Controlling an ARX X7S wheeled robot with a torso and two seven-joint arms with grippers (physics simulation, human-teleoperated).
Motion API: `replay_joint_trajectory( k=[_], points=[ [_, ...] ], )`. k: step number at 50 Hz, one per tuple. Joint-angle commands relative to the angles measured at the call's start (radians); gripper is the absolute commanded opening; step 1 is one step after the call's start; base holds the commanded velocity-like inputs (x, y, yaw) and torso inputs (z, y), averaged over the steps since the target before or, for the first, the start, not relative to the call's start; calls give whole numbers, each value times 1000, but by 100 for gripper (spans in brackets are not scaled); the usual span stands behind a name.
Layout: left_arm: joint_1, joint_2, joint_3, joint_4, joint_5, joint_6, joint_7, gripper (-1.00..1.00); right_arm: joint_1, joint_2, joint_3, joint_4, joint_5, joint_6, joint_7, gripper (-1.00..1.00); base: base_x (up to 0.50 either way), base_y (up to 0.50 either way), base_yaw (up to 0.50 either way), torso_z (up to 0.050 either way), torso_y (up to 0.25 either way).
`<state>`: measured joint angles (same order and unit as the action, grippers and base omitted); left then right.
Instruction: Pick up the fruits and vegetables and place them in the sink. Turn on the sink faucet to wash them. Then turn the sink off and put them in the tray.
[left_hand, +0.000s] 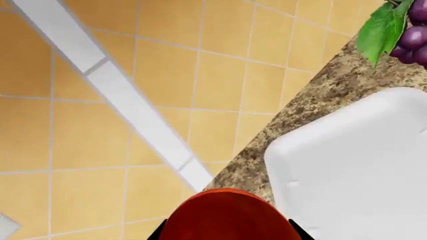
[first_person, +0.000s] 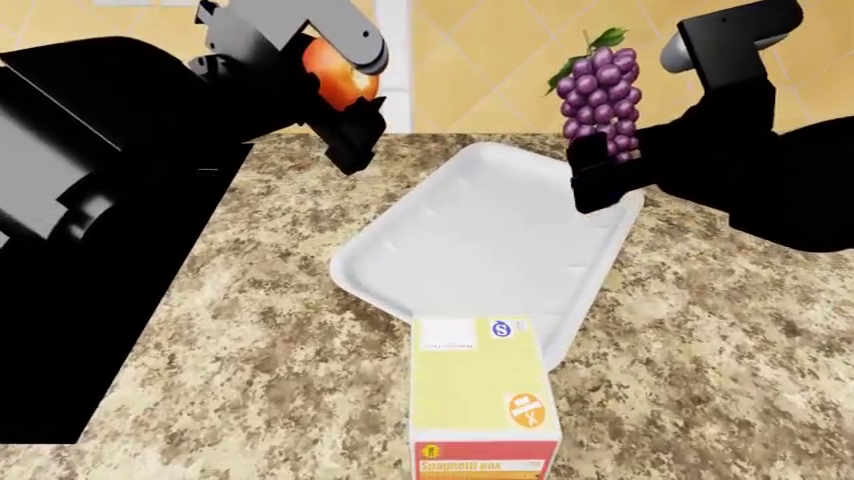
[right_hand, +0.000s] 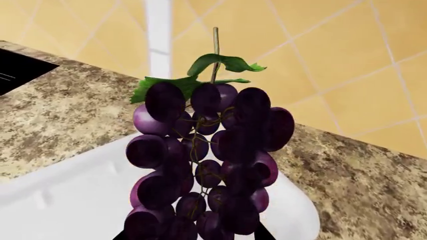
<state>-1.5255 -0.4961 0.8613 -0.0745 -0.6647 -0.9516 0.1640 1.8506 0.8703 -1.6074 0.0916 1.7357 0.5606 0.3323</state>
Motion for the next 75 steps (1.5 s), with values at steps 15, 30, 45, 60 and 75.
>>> replay_joint_trajectory(
  k=[15, 30, 45, 60, 75],
  points=[
    [-40, 52, 1, -41, 7, 36, 6, -100, -59, -514, -234, 861, -243, 193, -591, -100, 0, 0, 0, 0, 1],
    [-51, 81, 6, -63, 16, 62, 16, -100, -145, -617, -290, 1002, -315, 159, -717, 100, 0, 0, 0, 1, 1],
    [-91, 207, 61, -324, 22, 117, 173, -100, 71, -241, -48, 476, -125, 58, -354, 100, 0, 0, 0, 0, 0],
    [-218, 496, 520, -1061, -160, 412, 542, -100, 94, 84, 55, 65, -15, -8, -61, 100, 0, 0, 0, 0, 0],
    [-140, 496, 653, -992, -189, 367, 574, -100, 78, 180, 78, -56, 7, -38, 12, 100, 0, 0, 0, 0, 0]
  ],
)
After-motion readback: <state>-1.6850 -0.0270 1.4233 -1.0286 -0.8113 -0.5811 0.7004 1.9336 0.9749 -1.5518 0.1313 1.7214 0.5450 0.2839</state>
